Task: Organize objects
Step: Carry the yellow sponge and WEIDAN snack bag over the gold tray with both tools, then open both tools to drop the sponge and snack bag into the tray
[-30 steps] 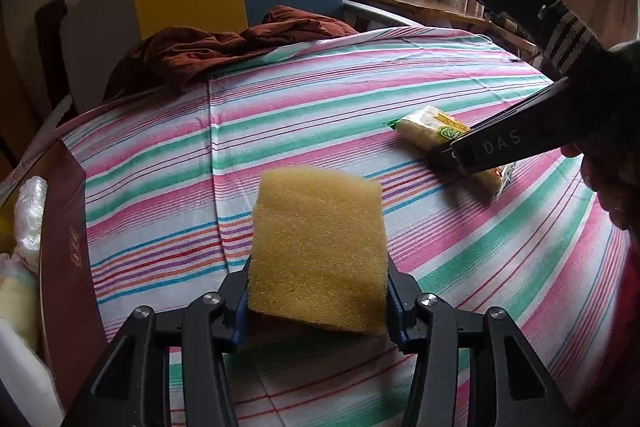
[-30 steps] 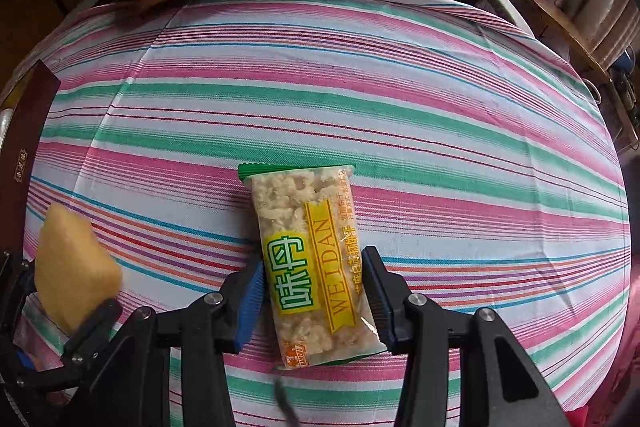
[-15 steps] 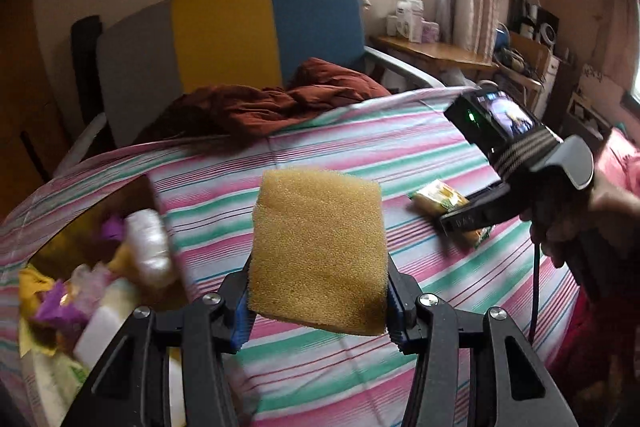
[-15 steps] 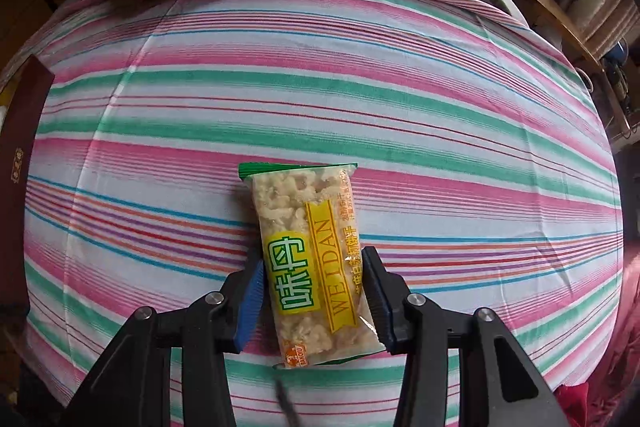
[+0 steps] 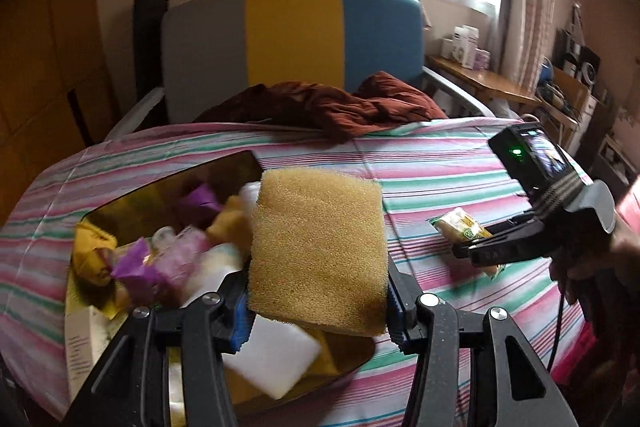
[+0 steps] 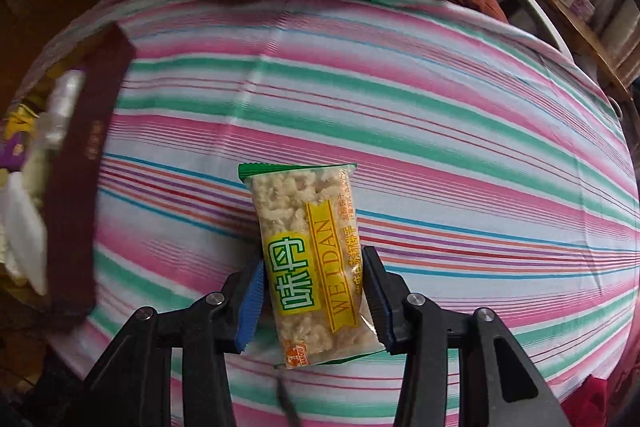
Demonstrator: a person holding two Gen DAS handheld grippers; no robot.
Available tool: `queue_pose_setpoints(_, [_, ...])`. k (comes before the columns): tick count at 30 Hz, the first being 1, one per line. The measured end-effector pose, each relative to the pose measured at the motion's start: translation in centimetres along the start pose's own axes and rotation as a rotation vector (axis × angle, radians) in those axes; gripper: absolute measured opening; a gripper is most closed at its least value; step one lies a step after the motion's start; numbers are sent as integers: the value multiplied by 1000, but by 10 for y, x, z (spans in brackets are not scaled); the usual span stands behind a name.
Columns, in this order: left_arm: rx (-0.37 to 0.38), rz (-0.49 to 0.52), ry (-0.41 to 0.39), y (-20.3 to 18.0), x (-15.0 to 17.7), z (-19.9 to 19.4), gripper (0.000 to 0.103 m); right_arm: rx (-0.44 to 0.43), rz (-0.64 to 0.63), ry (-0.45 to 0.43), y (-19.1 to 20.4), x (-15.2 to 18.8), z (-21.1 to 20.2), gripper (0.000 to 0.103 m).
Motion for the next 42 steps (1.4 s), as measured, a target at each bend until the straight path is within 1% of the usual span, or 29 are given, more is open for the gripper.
queue_pose_setpoints(1, [-6,-11,-1,6,1,-1,53,-15,-1,-13,7,-1,-4,46])
queue_pose_setpoints(2, [-11,-19,-1,11,2,-2,53,-33,-2,-23,-7,1,-11,46])
queue_pose_setpoints(3, [-14,-25,-1,14,2,-3,53,-57,-5,-36,-4,6,-15,46])
queue_pose_setpoints(4, [-19,-33,-2,19,3,-4,53,-73,-9,-47,-10,5,-24,46])
queue_pose_setpoints(5, [-24,-41,-2,24,5,-5,53,-89,-15,-61,0,4,-29,46])
queue_pose_setpoints(6, [-28,-51,0,29,6,-6,53,-100,-18,-74,9,12,-31,46])
queue_pose_setpoints(8, [-36,-69,3,39,9,-8,53,-135,-25,-107,25,10,-42,46])
queue_pose_setpoints(10, [-47,-91,4,51,12,-12,53,-168,-35,-130,49,3,-39,46])
queue_pose_setpoints(13, [-73,-120,-2,72,17,-20,53,-219,-62,-162,84,5,-57,46])
queue_pose_setpoints(15, [-93,-145,2,88,22,-24,53,-259,-83,-170,105,2,-61,46])
queue_pose_setpoints(18, [-127,-195,13,115,32,-28,53,-295,-121,-174,134,-4,-61,46])
queue_pose_setpoints(21, [-157,-239,18,138,39,-32,53,-315,-151,-174,158,-16,-57,46])
queue_pose_setpoints(24, [-176,-270,22,152,41,-32,53,-330,-159,-177,176,-35,-52,46])
queue_pose_setpoints(27, [-185,-285,20,158,38,-29,53,-336,-161,-184,187,-54,-49,46])
queue_pose_setpoints(31, [-200,-285,14,157,31,-20,53,-368,-146,-177,196,-76,-42,47])
queue_pose_setpoints(33, [-210,-288,21,157,29,-14,54,-361,-128,-167,195,-83,-35,47])
queue_pose_setpoints(36, [-209,-298,24,157,31,-10,54,-364,-125,-166,195,-84,-31,47])
queue_pose_setpoints(42, [-208,-298,36,156,32,-2,54,-359,-110,-164,189,-76,-27,47])
Point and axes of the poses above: each gripper's, at about its wrist camera, not at the fingertips, and z roughly the way its jaws point, y to its left, x to its underside, the point moved 7 cm from there along z, roughly the way its jaws point
